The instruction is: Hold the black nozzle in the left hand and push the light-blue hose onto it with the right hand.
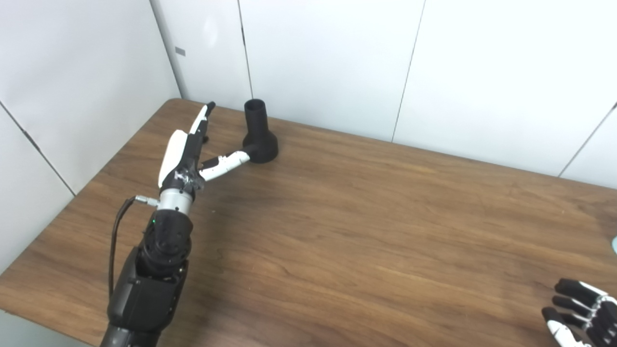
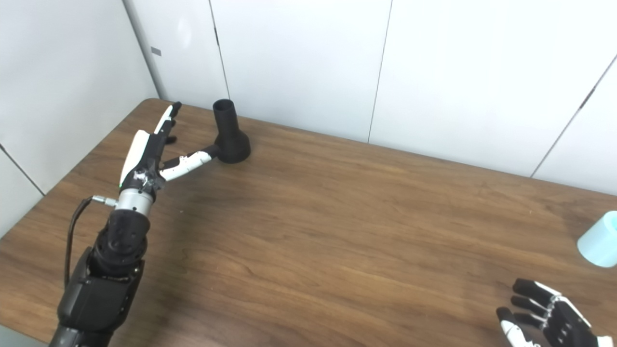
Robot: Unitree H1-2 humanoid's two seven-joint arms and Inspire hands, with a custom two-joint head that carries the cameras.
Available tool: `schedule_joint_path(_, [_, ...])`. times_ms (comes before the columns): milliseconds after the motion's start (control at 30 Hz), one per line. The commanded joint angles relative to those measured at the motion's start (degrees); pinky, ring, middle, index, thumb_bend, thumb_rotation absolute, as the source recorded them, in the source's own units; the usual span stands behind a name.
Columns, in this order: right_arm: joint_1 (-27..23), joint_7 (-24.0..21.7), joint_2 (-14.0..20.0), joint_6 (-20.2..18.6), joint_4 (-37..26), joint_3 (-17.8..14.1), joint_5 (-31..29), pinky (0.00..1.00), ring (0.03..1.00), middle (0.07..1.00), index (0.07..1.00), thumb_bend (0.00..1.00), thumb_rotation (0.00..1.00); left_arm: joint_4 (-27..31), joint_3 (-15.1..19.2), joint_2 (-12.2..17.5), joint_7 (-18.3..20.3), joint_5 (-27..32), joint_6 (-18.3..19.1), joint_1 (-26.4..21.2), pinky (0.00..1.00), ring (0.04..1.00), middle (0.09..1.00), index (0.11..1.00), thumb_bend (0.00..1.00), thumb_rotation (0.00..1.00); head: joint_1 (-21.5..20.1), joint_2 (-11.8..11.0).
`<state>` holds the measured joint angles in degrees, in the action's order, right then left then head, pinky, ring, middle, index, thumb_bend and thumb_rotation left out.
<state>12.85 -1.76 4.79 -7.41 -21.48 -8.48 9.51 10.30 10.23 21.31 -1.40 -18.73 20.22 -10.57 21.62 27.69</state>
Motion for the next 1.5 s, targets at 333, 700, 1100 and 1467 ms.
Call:
schedule_joint_path(333, [-1.3, 1.75, 1.52, 4.35, 2.57, -0.3, -1.54, 0.52, 0.639, 0.675, 0.633, 0.17, 0.11, -12.61, 0.12, 2.41, -1.74, 1.17, -5.29, -7.36, 0.79, 0.915, 0.982, 1.0, 1.0, 0.54, 3.16, -1.55])
schedule_joint_path(700, [-2.18, 2.05, 3.07, 5.68, 4.76, -0.08, -2.12, 0.54, 0.651, 0.674, 0.624, 0.15, 0.06, -18.1, -3.5, 4.06, -0.92, -0.13, -6.18, -10.03, 0.88, 0.958, 0.99, 1.0, 1.0, 0.53, 3.67, -2.5])
schedule_joint_path(1100, [-2.28, 2.32, 3.31, 5.52, 4.57, -0.02, -1.87, 0.51, 0.638, 0.666, 0.622, 0.13, 0.03, -24.57, -6.15, 5.05, 1.17, 0.24, -4.82, -13.16, 0.85, 0.945, 0.961, 1.0, 1.0, 0.48, 3.02, -2.03])
schedule_joint_path(1467, [-1.47, 1.95, 3.91, 4.84, 3.59, 0.09, -1.45, 0.53, 0.656, 0.675, 0.625, 0.15, 0.15, -30.83, -9.44, 5.79, 1.45, -1.7, -1.8, -16.57, 0.9, 0.956, 0.954, 0.996, 1.0, 0.35, 2.13, -1.55])
